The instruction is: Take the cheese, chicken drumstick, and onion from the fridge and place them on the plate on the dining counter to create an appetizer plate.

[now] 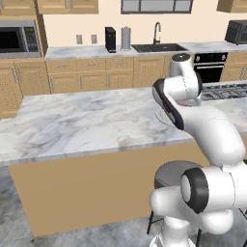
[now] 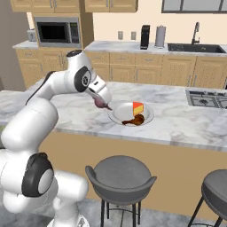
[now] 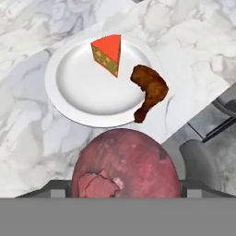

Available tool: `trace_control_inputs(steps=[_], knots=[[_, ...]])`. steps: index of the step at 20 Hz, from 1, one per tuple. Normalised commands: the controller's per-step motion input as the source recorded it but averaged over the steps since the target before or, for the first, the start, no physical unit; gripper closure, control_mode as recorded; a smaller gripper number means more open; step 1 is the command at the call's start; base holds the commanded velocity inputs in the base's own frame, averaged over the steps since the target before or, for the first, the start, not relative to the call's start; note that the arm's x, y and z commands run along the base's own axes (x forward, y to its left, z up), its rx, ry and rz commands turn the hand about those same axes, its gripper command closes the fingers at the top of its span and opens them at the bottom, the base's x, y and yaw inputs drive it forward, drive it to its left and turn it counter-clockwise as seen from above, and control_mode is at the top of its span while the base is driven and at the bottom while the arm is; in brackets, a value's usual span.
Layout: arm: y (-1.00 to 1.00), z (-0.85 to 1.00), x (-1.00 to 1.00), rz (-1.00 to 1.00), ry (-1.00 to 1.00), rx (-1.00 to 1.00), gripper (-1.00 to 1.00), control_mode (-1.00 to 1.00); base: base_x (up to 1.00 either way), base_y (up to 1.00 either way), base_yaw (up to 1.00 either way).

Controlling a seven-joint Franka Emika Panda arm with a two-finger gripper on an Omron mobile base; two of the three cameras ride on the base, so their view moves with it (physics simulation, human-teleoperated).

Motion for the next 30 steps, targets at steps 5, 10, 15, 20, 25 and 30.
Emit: trace_control_inputs(steps=[5,10,15,20,25,30], knots=[[-0.19,-0.44,0.60,-0.06,0.00,0.00,1.00,-1.00,0.00,0.00,0.00],[-0.35,-0.38,0.41,-0.03,0.00,0.00,1.00,-1.00,0.00,0.00,0.00],[-0.27,-0.23,0.39,0.00,0.00,0.00,1.00,-1.00,0.00,0.00,0.00],[-0.17,-0.26,0.29,0.00,0.00,0.00,1.00,-1.00,0.00,0.00,0.00],[-0.13,-0.35,0.18,0.00,0.03,0.00,1.00,-1.00,0.00,0.00,0.00],[-0.01,-0.30,0.31,-0.01,0.03,0.00,1.00,-1.00,0.00,0.00,0.00]])
